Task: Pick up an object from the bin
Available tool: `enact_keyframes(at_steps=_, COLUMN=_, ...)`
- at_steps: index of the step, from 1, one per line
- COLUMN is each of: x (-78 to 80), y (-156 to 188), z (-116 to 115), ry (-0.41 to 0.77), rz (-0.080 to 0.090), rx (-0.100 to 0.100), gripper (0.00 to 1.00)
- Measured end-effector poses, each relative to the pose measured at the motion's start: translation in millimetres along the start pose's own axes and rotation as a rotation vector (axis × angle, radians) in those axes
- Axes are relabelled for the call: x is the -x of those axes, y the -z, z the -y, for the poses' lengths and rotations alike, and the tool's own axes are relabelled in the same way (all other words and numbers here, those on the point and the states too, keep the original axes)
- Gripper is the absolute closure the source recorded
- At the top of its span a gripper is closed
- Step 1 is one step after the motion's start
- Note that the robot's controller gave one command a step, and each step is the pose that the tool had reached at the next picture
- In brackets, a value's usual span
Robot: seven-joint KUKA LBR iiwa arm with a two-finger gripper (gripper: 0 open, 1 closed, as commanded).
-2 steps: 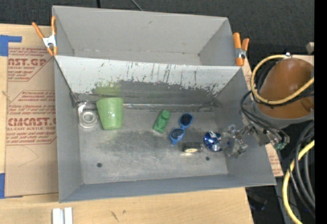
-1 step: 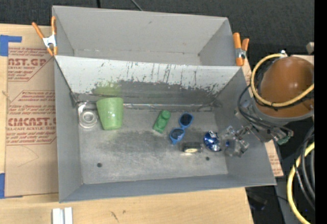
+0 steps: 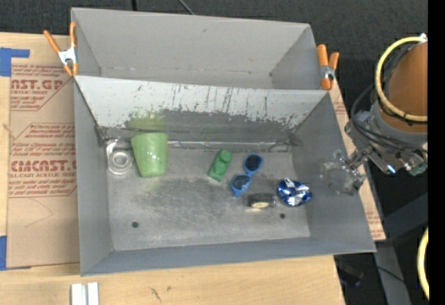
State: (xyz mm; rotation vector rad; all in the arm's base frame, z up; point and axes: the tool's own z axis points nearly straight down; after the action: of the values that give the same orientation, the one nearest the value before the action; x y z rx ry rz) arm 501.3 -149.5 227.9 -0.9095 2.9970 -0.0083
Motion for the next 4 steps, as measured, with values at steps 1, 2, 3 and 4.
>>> enact_keyframes(at_steps=1, x=-0.9, y=-4.7, z=-1.4, ry=0.0, rz=-0.005, rx=0.008, gripper=0.0)
enact_keyframes(at_steps=2, x=56.6, y=-140.1, z=3.5, ry=0.084, rz=-0.008, rx=0.015, gripper=0.0)
enact_keyframes(at_steps=3, x=56.7, y=-135.8, z=5.8, ry=0.081, rz=-0.004, rx=0.009, gripper=1.0)
enact_keyframes(at_steps=4, x=56.7, y=-135.8, z=5.7, ry=0.081, rz=-0.004, rx=0.009, gripper=0.0)
